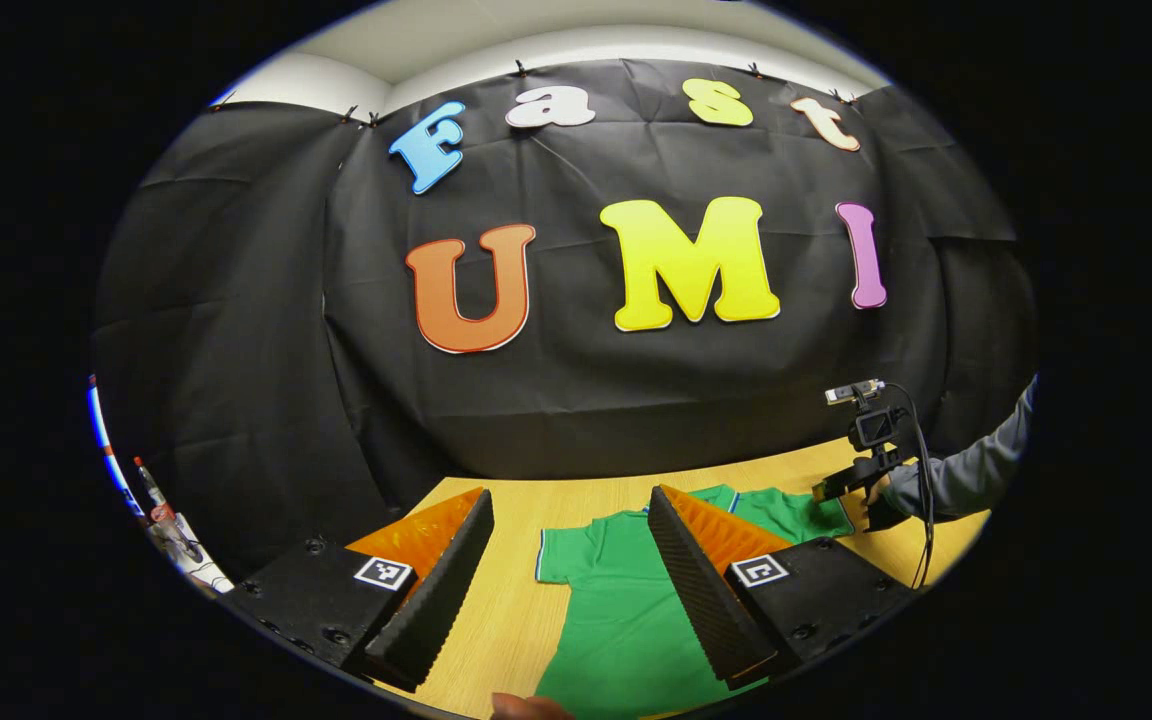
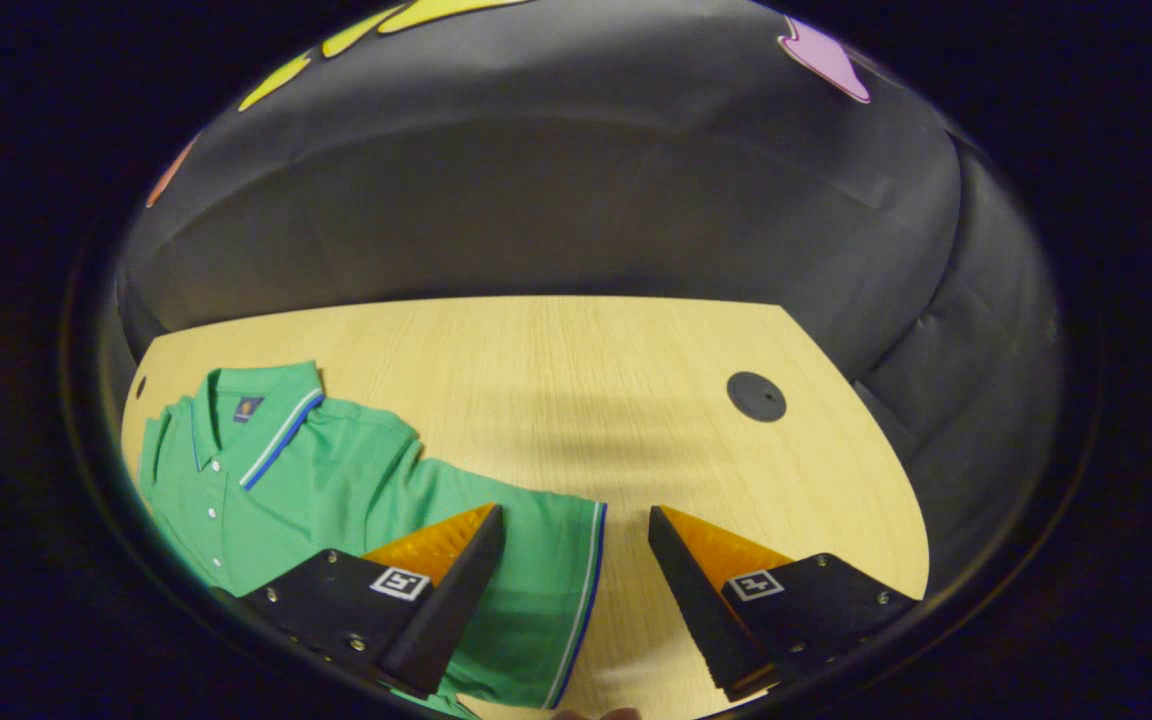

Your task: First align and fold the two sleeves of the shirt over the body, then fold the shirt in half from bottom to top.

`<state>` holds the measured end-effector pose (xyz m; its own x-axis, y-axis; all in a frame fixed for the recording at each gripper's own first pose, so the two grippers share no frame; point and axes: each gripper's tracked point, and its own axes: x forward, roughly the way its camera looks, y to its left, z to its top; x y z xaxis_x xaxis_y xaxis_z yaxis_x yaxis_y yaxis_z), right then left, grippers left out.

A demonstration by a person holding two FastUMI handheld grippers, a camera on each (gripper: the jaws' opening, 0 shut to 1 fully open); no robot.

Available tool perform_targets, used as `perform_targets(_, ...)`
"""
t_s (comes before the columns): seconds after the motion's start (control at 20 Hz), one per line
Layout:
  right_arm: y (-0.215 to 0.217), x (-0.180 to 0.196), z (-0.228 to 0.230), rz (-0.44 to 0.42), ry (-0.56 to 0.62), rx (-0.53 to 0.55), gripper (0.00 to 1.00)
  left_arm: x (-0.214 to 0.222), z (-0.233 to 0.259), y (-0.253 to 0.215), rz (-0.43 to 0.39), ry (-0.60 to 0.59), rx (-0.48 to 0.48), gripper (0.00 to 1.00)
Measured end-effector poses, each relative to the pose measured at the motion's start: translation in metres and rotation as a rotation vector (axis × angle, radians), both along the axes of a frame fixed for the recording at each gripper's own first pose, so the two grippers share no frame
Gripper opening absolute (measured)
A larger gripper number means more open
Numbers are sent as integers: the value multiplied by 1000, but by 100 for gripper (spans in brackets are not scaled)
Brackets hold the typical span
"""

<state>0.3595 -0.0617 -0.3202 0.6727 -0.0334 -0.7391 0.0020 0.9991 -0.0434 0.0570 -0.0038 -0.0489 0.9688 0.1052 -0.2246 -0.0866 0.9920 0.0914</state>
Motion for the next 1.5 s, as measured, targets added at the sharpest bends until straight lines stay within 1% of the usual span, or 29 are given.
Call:
perform_targets(0.05, 1, 3, 0, -10, -7, 29, 95, 1, -2, -1, -3, 5, 2, 100)
perform_targets(0.15, 1, 2, -1, -33, -4, 74, 94, 2, -5, -5, -13, 13, -3, 100)
perform_targets(0.2, 2, 1, -1, -37, 8, 83, 95, 2, -8, -7, -19, 19, -7, 100)
perform_targets(0.25, 2, 0, -2, -40, 20, 71, 94, 1, -10, -10, -25, 23, -9, 100)
perform_targets(0.3, 6, -2, -2, -28, 33, 76, 69, 0, -11, -12, -29, 27, -12, 100)
perform_targets(0.4, 7, -3, -2, 8, 38, 31, 20, 0, -14, -16, -33, 35, -15, 99)
perform_targets(0.45, 6, -4, 0, 8, 44, 11, 7, 0, -15, -16, -34, 37, -16, 99)
perform_targets(0.5, 7, -3, 2, 1, 42, 3, 3, 0, -12, -17, -36, 32, -15, 100)
perform_targets(0.65, 8, -2, 2, -18, 37, 18, 4, -1, -8, -16, -34, 21, -6, 100)
perform_targets(0.95, 11, -7, 6, -31, 38, 95, 4, -5, -12, -9, -8, 32, -16, 100)
perform_targets(1.1, 18, -5, 24, -28, -8, 135, 3, -5, -14, -10, -13, 30, -20, 100)
perform_targets(1.25, 35, -7, 44, -2, -50, 181, 3, -4, -15, -11, -17, 23, -26, 99)
perform_targets(1.5, 79, -24, 66, 89, -87, 238, 3, -2, -11, -13, -13, 17, -35, 100)
